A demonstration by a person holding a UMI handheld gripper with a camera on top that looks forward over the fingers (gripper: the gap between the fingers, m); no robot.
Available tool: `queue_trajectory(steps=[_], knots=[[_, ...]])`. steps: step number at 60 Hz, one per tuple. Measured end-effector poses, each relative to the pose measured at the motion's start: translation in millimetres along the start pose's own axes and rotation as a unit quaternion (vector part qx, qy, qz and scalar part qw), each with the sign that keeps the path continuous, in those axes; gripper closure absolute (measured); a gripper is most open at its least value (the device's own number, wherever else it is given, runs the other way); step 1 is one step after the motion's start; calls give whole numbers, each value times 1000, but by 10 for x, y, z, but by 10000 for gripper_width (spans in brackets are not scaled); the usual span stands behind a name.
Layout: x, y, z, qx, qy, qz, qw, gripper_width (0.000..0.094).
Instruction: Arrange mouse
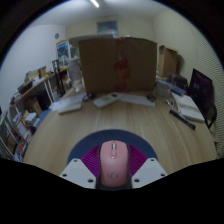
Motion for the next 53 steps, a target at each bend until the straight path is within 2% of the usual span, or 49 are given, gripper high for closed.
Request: queue_trajectory(steps=[3,4,14,15,16,22,29,36,45,53], knots=[[-35,-41,216,11,20,10,1000,578],[-62,-49,170,19,2,9,1000,583],[-62,-44,186,24,25,9,999,422],[-53,-41,199,20,30,10,999,342],[-34,-38,211,16,37,9,999,336],[204,7,195,-5,59,4,998,77],[743,24,13,5,49,3,999,107],[1502,48,-58,2,42,-2,999,96],[2348,-128,49,-27,53,21,998,96],[2759,-409,239,-62,72,54,994,103]])
Point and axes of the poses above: the point between the fingertips, and its own axes, seen from behind it with the camera up: y to the left, z down, x backward, against the way the camera looks, the point moved 1 cm from there along x, backward, against the way the camera looks, and after that the axes turned 12 degrees about -y, right-handed, at the moved point
